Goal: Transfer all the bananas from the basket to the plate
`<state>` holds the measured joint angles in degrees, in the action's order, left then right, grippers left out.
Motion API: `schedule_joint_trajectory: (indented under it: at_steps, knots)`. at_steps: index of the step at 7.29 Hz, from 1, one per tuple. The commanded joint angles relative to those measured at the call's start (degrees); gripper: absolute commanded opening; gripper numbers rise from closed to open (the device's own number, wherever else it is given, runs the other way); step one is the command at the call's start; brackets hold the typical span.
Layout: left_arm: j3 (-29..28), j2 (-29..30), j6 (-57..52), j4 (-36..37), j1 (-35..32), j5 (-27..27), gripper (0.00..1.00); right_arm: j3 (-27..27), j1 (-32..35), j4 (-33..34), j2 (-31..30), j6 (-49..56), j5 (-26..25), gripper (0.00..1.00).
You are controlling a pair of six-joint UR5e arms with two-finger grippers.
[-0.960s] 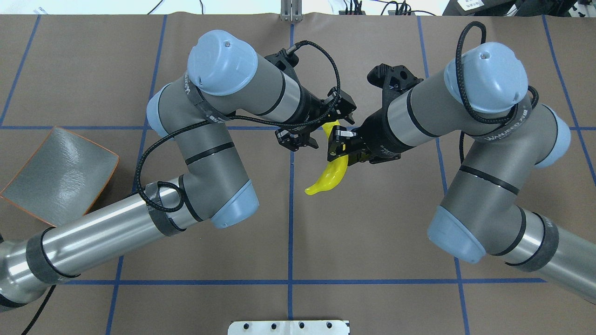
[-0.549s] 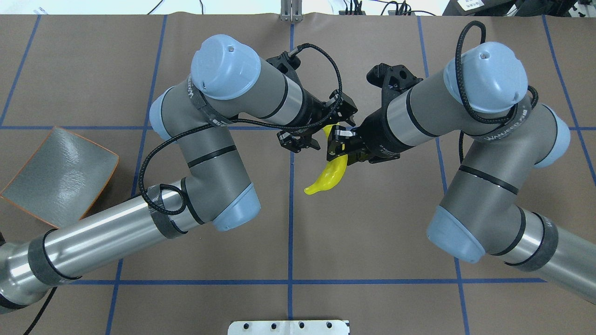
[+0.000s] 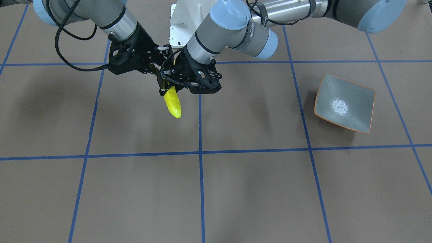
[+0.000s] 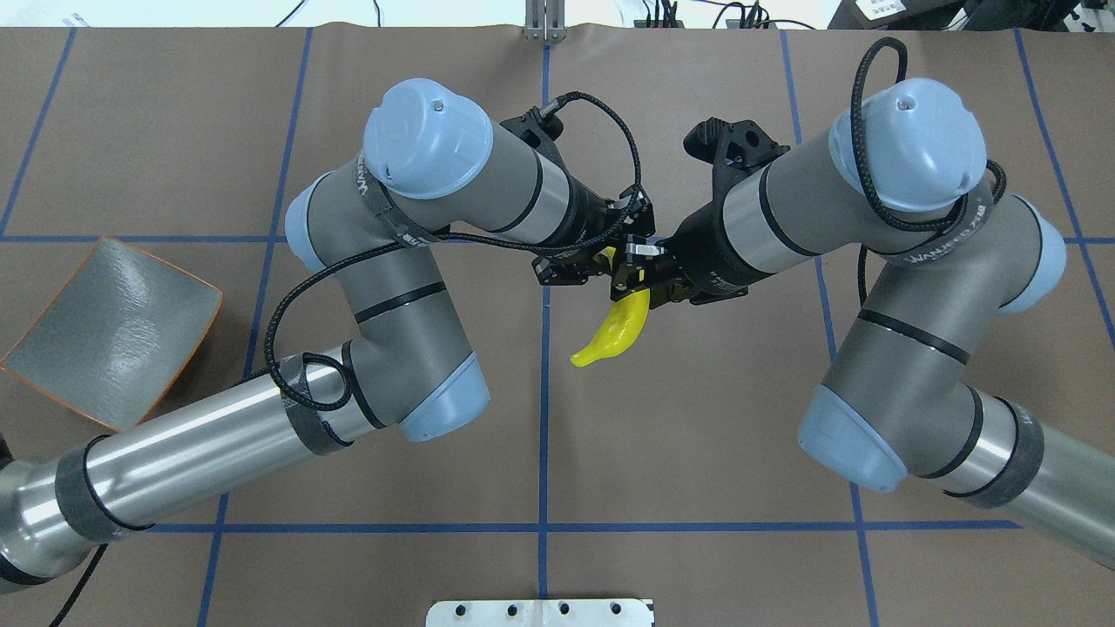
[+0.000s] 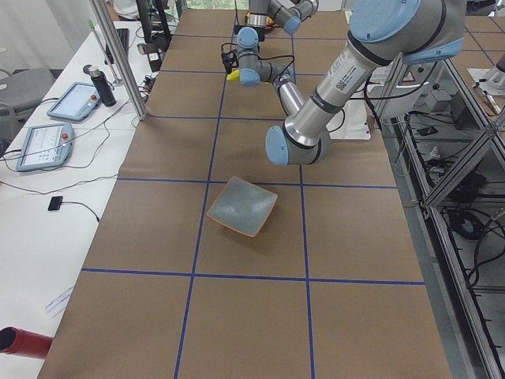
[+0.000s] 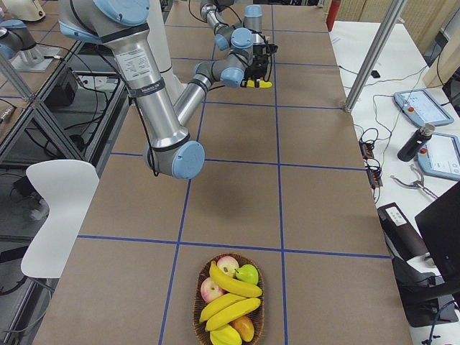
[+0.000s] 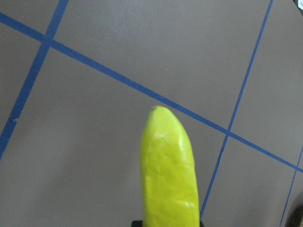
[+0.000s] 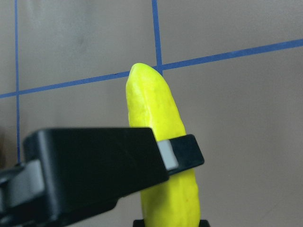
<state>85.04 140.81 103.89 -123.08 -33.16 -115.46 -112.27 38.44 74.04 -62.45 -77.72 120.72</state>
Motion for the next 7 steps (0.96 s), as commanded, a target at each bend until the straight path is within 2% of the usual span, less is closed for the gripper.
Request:
schedule_joint_trajectory:
  at_steps: [1, 3, 4, 5, 7]
  knots:
    - [0.03, -0.19, 0.00, 0.12, -0.06, 0.06, 0.00, -1.80, 0.32, 0.05, -0.82, 0.29, 0.04, 1.00]
    - [1.86, -2.37, -0.87, 0.29, -0.41, -0.29, 0.00, -3.91, 1.20, 0.05, -3.44, 0.20, 0.57, 1.00]
    - [5.88, -7.43, -3.40, 0.47, -1.29, -0.64, 0.00, -4.27, 2.85, 0.05, -5.55, 0.20, 0.74, 1.00]
    - [10.45, -13.66, -8.21, 0.91, -3.38, -3.34, 0.00, -4.19, 5.22, 0.05, -7.84, 0.20, 0.74, 1.00]
    - [12.86, -23.78, -18.30, 1.09, -13.63, -11.07, 0.00, -3.14, 9.70, 0.05, -11.98, 0.38, 0.48, 1.00]
